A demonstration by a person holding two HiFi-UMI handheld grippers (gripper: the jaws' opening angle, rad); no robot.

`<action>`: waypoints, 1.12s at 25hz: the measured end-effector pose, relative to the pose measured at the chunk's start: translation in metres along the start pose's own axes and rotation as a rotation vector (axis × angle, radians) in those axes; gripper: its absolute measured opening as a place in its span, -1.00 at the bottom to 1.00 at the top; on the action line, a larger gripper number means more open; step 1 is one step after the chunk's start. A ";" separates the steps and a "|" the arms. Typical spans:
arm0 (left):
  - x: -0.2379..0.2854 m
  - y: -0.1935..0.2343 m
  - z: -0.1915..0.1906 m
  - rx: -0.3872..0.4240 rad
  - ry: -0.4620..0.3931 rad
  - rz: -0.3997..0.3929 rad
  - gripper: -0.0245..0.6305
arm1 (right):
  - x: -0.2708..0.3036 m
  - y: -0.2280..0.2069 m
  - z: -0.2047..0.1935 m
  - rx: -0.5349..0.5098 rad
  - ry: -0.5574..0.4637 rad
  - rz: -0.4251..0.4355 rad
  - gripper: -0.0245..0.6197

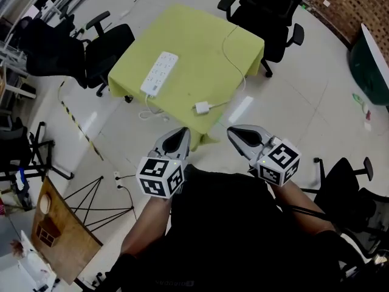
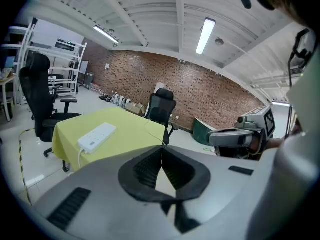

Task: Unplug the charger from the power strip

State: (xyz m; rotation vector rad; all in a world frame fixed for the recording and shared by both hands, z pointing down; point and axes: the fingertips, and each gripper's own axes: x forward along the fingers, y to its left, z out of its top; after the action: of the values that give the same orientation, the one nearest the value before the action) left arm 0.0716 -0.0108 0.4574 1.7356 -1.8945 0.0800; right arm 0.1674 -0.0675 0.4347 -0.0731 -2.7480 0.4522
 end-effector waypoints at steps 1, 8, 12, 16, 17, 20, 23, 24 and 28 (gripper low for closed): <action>-0.003 -0.009 -0.004 -0.006 -0.005 0.024 -0.90 | -0.009 -0.002 -0.006 0.002 0.006 0.016 -0.92; -0.045 -0.038 -0.043 -0.071 0.033 0.149 -0.90 | -0.030 0.005 -0.033 0.014 0.068 0.115 -0.92; -0.069 -0.032 -0.049 -0.098 0.006 0.230 -0.90 | -0.022 0.016 -0.034 0.034 0.069 0.161 -0.92; -0.085 -0.030 -0.059 -0.125 -0.001 0.275 -0.90 | -0.020 0.032 -0.037 0.011 0.079 0.206 -0.92; -0.086 -0.029 -0.060 -0.128 -0.002 0.278 -0.90 | -0.019 0.033 -0.036 0.004 0.074 0.206 -0.92; -0.087 -0.027 -0.060 -0.134 -0.014 0.280 -0.90 | -0.017 0.033 -0.034 -0.003 0.066 0.201 -0.92; -0.090 -0.030 -0.063 -0.147 -0.022 0.291 -0.90 | -0.021 0.033 -0.037 -0.012 0.081 0.201 -0.92; -0.091 -0.032 -0.064 -0.150 -0.025 0.294 -0.90 | -0.023 0.033 -0.037 -0.017 0.086 0.202 -0.92; -0.093 -0.033 -0.060 -0.151 -0.049 0.302 -0.90 | -0.025 0.032 -0.036 -0.040 0.088 0.197 -0.92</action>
State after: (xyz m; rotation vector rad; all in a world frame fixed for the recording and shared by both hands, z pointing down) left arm 0.1245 0.0918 0.4561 1.3559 -2.1275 0.0071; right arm 0.2033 -0.0287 0.4481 -0.3683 -2.6741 0.4349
